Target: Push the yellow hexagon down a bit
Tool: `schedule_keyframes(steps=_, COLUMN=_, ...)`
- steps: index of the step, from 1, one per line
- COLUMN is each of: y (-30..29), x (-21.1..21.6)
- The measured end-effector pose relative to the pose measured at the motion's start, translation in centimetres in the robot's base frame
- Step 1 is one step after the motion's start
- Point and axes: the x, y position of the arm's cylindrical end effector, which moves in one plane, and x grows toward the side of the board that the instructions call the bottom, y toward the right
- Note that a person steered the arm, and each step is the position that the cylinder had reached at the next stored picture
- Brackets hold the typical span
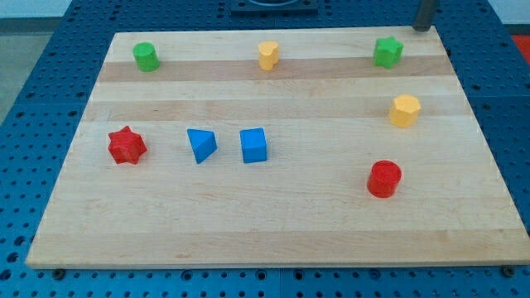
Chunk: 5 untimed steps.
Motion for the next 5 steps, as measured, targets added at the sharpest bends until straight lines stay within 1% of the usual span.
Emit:
schedule_keyframes(steps=1, y=0.2, x=0.6)
schedule_keyframes(steps=2, y=3.5, x=9.0)
schedule_keyframes(steps=3, y=3.6, x=9.2)
schedule_keyframes(steps=4, y=3.6, x=15.0)
schedule_keyframes(steps=5, y=2.7, x=15.4)
